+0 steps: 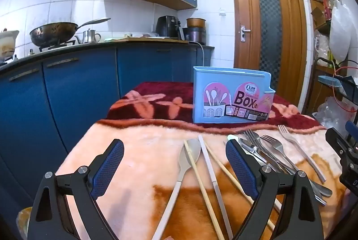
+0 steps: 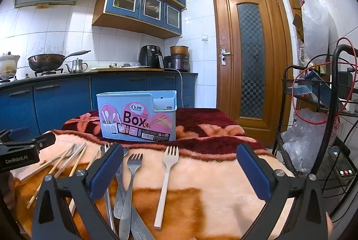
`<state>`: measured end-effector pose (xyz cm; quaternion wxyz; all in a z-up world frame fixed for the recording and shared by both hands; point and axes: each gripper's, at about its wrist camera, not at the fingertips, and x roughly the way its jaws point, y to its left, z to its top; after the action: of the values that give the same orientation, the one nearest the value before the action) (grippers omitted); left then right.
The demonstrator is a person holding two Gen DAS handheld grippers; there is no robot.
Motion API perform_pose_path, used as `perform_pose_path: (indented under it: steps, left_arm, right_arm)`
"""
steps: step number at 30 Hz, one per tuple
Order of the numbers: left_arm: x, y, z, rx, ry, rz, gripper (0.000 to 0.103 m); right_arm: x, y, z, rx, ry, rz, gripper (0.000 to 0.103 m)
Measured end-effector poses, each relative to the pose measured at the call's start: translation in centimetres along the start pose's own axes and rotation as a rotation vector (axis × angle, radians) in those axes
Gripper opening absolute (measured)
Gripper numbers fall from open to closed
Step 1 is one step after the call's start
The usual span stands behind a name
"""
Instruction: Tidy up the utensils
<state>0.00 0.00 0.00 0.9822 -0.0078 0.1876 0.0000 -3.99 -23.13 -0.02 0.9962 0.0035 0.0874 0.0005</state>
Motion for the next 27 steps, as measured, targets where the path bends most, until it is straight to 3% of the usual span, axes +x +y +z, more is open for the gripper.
perform_pose_path:
  steps: [27]
  left_arm:
    - [-0.01,0.03,0.00,0.000,0.000,0.002,0.093]
  right_arm:
    - [0.03,0.06,-0.01,-0.001,0.003,0.000,0.103]
